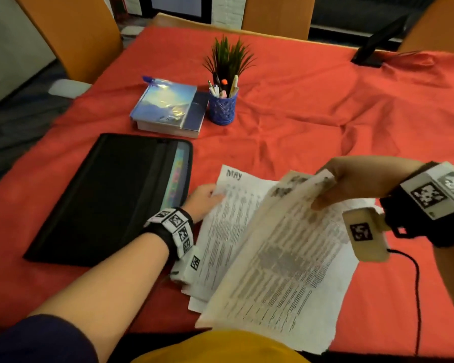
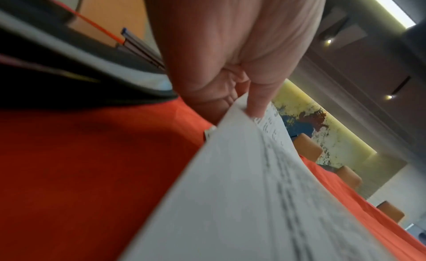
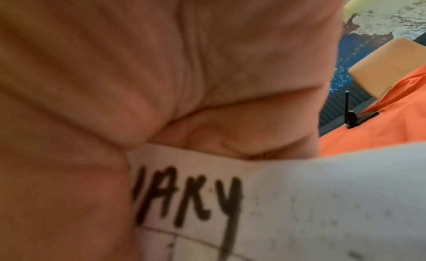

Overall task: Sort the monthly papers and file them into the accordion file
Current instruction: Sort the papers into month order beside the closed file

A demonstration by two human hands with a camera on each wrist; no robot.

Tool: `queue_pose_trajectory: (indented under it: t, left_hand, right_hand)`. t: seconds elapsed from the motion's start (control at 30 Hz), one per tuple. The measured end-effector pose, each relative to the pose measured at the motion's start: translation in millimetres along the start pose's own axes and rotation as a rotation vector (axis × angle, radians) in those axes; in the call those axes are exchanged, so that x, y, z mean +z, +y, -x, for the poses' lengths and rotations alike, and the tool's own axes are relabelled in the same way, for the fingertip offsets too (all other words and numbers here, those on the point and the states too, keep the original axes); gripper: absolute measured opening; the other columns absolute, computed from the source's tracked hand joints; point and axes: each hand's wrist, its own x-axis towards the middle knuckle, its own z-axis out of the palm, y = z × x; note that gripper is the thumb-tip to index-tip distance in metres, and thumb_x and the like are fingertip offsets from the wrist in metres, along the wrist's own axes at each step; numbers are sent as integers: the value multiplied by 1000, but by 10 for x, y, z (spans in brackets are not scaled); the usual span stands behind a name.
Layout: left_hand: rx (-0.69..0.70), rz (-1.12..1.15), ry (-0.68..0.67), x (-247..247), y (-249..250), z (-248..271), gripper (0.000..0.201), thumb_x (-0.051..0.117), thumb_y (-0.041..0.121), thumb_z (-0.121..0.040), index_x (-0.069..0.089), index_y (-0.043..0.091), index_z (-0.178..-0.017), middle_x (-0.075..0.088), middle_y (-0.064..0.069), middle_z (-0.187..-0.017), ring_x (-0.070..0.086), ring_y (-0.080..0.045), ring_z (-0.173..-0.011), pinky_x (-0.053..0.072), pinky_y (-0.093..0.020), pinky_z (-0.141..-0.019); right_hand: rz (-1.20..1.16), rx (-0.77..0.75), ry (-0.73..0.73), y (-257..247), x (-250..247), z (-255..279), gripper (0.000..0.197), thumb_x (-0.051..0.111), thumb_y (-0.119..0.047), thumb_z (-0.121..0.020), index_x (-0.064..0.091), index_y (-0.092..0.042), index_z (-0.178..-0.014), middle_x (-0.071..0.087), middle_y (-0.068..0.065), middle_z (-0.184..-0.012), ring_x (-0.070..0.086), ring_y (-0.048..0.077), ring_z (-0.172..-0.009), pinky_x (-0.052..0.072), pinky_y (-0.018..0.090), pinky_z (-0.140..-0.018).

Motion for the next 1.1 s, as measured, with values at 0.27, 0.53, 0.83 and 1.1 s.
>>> queue_pose_trajectory:
  t: [0.27, 0.53, 0.83, 1.1]
  left_hand:
    - [-271, 562, -159, 164, 26, 88, 46, 38, 45, -99, 65, 11, -115, 70, -8, -108, 66, -21, -102, 51, -38, -93]
    - [-195, 380, -37, 307, 71, 116, 32, 63, 7, -87, 55, 5, -117, 64, -14, -118, 63, -27, -106, 52, -39, -90]
    - [-59, 311, 78, 156, 65, 69, 32, 48, 34, -96, 63, 5, -93, 67, -8, -92, 62, -22, -86, 47, -38, -81]
    - [-82, -342, 41, 100, -71, -292, 30, 61, 23, -86, 60, 13, -115, 52, -3, -112, 54, -20, -103, 42, -29, -93]
  right_hand:
    - [271, 162, 85, 358, 511, -1186, 36, 69, -18, -80, 62, -17, -115, 67, 0, -108, 61, 15, -92, 47, 26, -84]
    - [182, 81, 342, 522, 708, -1564, 42, 69, -23, -80, 59, -10, -119, 50, 9, -133, 47, 23, -119, 38, 32, -100]
    - [152, -124, 424, 716, 800, -1403, 35, 66, -10, -80, 59, -13, -115, 66, 2, -100, 63, 19, -88, 54, 35, -80]
    - [208, -409, 549, 839, 1091, -1277, 32, 72, 12, -51, 68, -14, -69, 63, 9, -87, 63, 29, -78, 39, 25, -72]
